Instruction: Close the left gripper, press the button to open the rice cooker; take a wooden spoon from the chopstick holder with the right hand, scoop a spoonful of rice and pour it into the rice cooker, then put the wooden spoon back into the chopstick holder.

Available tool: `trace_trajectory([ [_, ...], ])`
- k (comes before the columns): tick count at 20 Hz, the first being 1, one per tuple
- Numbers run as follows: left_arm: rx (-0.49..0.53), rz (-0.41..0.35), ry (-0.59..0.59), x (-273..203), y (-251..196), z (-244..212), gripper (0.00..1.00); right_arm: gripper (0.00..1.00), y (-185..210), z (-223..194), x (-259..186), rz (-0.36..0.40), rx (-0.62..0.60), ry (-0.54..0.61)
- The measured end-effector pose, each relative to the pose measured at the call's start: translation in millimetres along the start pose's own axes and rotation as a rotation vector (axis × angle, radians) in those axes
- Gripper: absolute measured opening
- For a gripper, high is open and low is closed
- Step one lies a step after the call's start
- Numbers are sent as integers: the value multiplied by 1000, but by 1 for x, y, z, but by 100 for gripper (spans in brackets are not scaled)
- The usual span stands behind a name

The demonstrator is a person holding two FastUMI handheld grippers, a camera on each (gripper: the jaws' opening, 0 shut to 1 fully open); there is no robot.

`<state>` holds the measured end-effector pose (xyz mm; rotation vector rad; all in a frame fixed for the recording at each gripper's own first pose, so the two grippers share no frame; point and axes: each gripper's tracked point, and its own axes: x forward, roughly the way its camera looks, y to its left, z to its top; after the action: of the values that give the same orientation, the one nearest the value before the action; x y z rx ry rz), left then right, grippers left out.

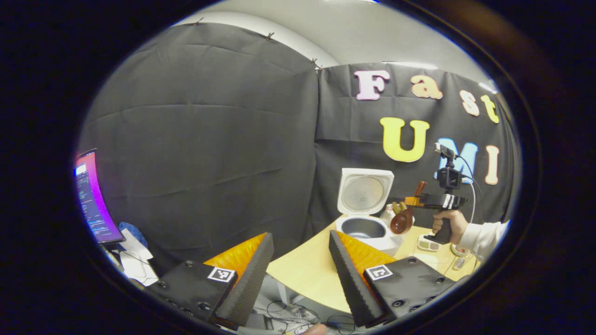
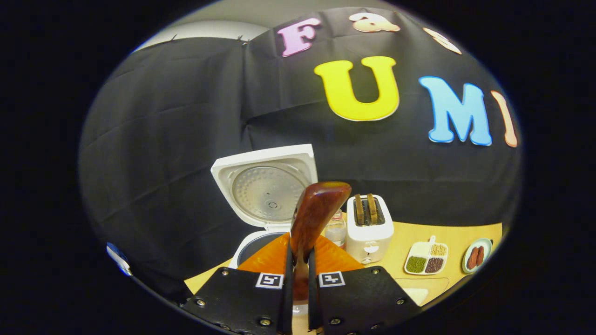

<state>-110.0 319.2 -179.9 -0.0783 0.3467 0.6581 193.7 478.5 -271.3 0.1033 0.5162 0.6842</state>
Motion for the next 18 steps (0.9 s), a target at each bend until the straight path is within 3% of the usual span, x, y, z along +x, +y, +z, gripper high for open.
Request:
trace_trajectory([
  [7, -61, -158, -2, -9, -32, -9, 87, 13, -69, 19, -80, -97, 201, -33],
  [9, -60, -175, -6, -11, -40, -6, 81, 13, -96, 20, -101, -132, 225, -46],
  [13, -59, -199, -30, -9, -71, 4, 81, 13, -153, 24, -143, -171, 254, -63],
  [16, -37, -184, -21, -8, -100, 2, 90, 13, -206, 24, -167, -203, 276, -65],
  [18, -31, -189, -11, -7, -126, -1, 87, 13, -241, 20, -182, -217, 303, -67],
])
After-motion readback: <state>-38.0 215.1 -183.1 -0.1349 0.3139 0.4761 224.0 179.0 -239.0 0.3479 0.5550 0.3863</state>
